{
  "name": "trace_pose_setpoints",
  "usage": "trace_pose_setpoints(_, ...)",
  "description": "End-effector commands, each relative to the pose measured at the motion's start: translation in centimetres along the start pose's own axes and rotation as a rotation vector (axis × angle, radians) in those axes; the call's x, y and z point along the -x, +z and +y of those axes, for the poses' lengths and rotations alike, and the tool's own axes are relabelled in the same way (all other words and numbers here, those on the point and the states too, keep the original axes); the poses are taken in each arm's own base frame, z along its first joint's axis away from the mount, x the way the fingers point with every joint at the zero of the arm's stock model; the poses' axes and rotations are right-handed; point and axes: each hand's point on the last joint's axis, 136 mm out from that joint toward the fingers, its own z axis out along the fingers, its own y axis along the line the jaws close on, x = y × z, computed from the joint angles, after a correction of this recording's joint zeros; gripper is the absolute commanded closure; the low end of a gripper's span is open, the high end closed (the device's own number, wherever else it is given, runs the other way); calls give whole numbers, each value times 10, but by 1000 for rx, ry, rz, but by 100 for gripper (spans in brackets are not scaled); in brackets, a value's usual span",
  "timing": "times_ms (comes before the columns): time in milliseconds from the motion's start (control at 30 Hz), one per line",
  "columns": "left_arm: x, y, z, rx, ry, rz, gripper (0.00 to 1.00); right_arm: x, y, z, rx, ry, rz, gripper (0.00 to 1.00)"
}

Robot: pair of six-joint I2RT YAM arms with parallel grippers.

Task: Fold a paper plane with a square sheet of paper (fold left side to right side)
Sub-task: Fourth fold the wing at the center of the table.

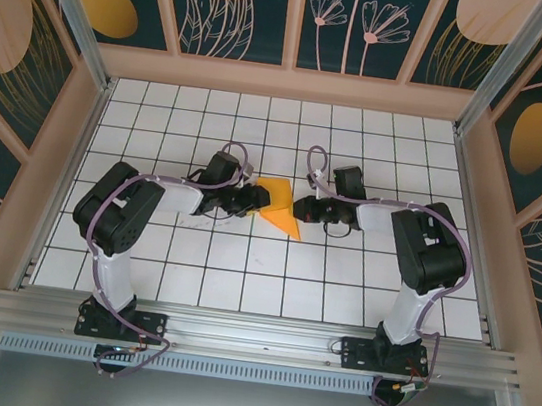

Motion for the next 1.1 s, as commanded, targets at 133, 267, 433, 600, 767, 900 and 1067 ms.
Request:
trace_pose_setpoints(133,8,-1,-26,-83,-4,-19,59,29,-32,9,-102,-87,-126,67)
trace_pose_setpoints(267,9,-2,-37,-129,-18,-12,61,37,-54,6,-224,-138,-175,58)
trace_pose_setpoints(433,11,-2,-48,-166,-30,-13,63,23,-58,27,-272,-233,-163,54)
trace_pose_setpoints(600,12,0,-50,-168,-42,-12,68,-8,-38,47,-309,-303,-138,50)
trace_pose_setpoints(767,13,1,-50,-168,-51,-16,72,-25,-18,45,-355,-317,-103,46)
trace_pose_setpoints(900,13,2,-49,-162,-56,-15,73,-30,-7,38,-377,-327,-71,46)
trace_pose_setpoints(1067,13,2,-51,-164,-56,-15,73,-27,0,34,-389,-337,-53,48)
